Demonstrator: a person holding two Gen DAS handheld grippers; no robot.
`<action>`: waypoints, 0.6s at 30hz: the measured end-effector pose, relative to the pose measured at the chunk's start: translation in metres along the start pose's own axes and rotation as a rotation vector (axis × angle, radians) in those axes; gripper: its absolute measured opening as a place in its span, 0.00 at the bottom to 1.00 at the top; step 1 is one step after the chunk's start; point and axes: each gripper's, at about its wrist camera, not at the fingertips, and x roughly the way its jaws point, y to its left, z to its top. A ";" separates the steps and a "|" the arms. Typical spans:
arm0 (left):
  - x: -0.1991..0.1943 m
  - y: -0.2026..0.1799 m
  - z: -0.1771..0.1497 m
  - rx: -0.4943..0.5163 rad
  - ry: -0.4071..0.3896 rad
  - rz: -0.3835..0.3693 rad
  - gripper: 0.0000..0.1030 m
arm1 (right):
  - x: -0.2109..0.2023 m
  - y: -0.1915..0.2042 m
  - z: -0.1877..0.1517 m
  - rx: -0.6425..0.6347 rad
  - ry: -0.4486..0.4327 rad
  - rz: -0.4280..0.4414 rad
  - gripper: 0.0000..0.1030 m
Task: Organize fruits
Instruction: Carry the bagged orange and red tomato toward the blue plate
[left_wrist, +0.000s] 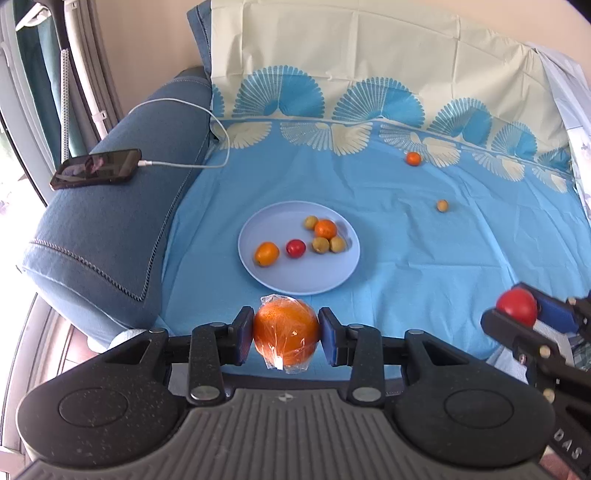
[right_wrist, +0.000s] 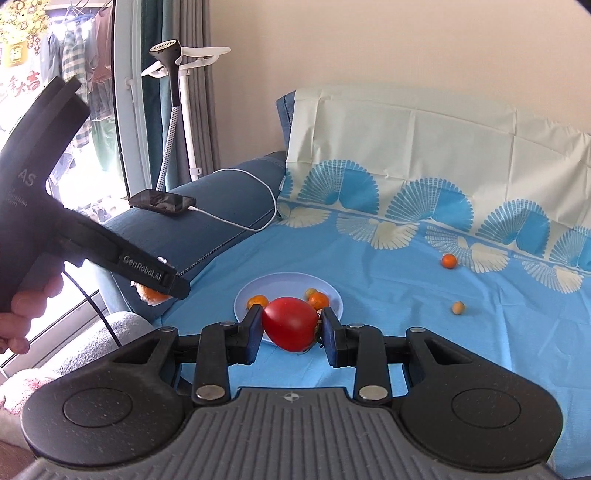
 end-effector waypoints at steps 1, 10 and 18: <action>0.000 0.000 -0.002 -0.003 0.004 -0.004 0.41 | -0.001 0.000 0.000 0.001 0.001 -0.002 0.34; 0.004 -0.001 -0.003 -0.002 0.011 -0.019 0.41 | 0.004 -0.003 -0.002 0.001 0.018 -0.012 0.34; 0.007 0.000 -0.003 -0.010 0.016 -0.020 0.41 | 0.006 -0.002 -0.002 0.004 0.027 -0.016 0.34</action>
